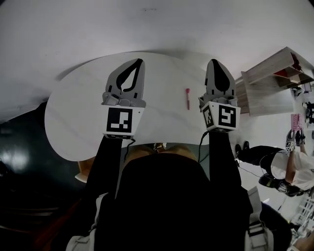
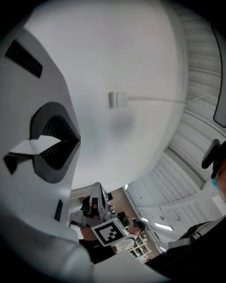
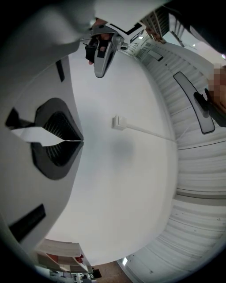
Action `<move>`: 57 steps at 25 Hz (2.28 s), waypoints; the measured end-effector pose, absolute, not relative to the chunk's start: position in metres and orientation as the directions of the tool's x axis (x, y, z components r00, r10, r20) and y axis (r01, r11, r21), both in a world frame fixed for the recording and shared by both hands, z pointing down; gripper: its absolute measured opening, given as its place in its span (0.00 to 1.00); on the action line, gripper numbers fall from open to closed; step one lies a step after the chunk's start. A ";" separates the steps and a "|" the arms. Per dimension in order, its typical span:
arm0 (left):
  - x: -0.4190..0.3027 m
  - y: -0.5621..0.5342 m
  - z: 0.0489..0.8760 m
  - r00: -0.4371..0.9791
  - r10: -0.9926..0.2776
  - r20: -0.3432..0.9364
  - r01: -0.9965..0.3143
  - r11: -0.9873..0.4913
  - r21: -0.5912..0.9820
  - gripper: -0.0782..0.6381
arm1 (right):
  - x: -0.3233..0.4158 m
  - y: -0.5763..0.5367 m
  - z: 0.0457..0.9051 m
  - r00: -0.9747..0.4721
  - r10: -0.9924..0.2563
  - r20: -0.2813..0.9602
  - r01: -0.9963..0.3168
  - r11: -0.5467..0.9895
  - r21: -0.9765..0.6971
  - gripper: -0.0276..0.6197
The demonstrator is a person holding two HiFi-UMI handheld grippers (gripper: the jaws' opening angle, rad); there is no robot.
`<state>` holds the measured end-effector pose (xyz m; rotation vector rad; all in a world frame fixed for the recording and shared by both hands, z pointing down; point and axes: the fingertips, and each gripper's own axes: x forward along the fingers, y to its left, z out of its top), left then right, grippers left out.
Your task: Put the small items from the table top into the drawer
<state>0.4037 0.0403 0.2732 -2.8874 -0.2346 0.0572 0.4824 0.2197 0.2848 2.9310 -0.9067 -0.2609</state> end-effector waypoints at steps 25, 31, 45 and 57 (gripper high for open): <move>0.436 0.051 0.297 0.973 0.228 0.031 0.230 -0.952 -0.200 0.13 | 0.503 0.219 0.520 0.696 -0.533 0.481 -0.580 -0.812 -0.060 0.22; 0.440 0.046 0.306 0.973 0.223 0.053 0.230 -0.954 -0.195 0.13 | 0.485 0.230 0.594 0.588 -0.460 0.665 -0.543 -0.834 -0.097 0.24; 0.443 0.043 0.318 0.974 0.213 0.077 0.224 -0.956 -0.191 0.13 | 0.469 0.248 0.652 0.446 -0.336 0.829 -0.552 -0.833 -0.040 0.14; 0.440 0.041 0.313 0.977 0.205 0.055 0.212 -0.964 -0.162 0.13 | 0.498 0.236 0.589 0.627 -0.414 0.660 -0.564 -0.826 0.018 0.14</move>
